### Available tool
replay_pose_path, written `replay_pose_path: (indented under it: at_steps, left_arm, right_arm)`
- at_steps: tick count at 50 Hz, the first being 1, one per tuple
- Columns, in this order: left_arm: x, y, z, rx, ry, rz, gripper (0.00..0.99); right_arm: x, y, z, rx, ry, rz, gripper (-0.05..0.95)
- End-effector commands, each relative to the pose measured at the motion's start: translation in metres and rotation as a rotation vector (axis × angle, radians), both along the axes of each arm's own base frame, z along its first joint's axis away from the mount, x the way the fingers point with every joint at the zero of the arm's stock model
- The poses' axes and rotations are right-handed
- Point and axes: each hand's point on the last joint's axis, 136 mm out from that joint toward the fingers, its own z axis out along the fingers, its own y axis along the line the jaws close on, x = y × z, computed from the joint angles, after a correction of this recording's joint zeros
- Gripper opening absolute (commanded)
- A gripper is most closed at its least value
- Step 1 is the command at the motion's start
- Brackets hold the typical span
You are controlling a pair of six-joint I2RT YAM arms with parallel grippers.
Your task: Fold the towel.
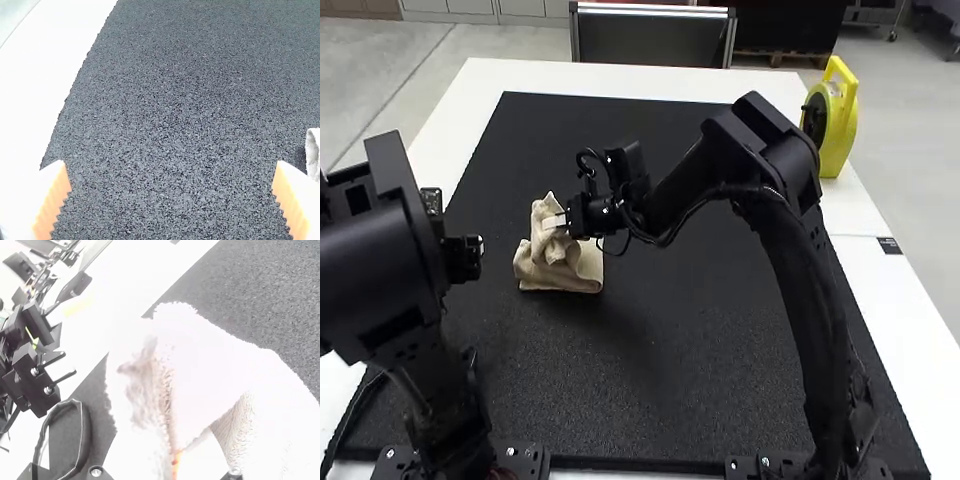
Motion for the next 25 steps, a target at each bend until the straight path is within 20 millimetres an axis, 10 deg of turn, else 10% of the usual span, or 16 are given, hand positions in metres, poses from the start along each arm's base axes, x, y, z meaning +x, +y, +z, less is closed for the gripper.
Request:
replay_pose_path:
  at_steps: [1, 13, 25]
  left_arm:
    - [0.000, 0.000, 0.005, -0.006, -0.018, -0.003, 0.957]
    - [-0.002, -0.002, 0.002, -0.015, -0.007, -0.005, 0.957]
    - [-0.004, -0.004, -0.003, -0.021, 0.001, -0.003, 0.957]
  right_arm:
    - [-0.006, 0.011, 0.015, 0.035, -0.011, 0.032, 0.19]
    - [-0.003, 0.010, 0.014, 0.040, -0.017, 0.025, 0.85]
    - [0.011, 0.005, 0.014, 0.056, 0.000, -0.007, 0.90]
